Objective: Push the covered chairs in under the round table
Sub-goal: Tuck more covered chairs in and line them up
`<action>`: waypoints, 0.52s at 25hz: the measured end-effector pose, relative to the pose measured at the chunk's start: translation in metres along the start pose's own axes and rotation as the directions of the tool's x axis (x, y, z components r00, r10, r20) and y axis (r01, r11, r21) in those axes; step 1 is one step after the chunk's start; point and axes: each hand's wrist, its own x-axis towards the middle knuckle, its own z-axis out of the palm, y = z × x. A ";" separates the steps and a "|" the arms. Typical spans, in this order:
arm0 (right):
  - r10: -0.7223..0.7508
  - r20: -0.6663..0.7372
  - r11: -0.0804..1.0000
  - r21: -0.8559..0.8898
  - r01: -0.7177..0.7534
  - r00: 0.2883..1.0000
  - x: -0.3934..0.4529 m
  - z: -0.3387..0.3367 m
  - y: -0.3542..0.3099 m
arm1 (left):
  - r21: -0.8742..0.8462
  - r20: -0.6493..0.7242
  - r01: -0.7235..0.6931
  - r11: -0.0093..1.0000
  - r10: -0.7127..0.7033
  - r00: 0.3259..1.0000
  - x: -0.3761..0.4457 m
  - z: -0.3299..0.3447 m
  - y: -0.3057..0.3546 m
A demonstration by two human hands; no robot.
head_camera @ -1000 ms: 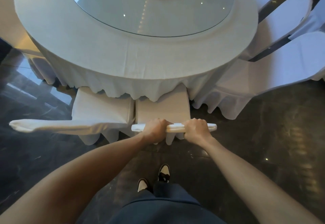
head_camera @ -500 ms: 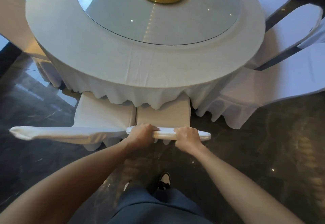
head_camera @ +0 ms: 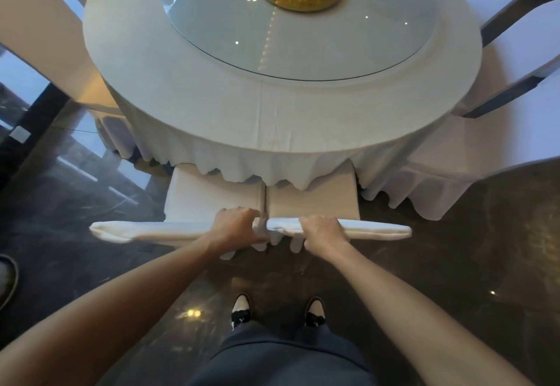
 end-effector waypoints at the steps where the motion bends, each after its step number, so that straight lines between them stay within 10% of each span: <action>1: 0.038 0.034 0.999 -0.028 -0.037 0.999 0.003 -0.001 -0.005 | 0.048 0.029 0.023 0.999 -0.024 0.999 -0.007 -0.002 -0.018; 13: 0.269 0.099 0.942 -0.233 -0.241 0.958 0.024 0.004 -0.028 | 0.232 0.011 -0.019 0.973 0.016 1.000 -0.027 -0.004 -0.108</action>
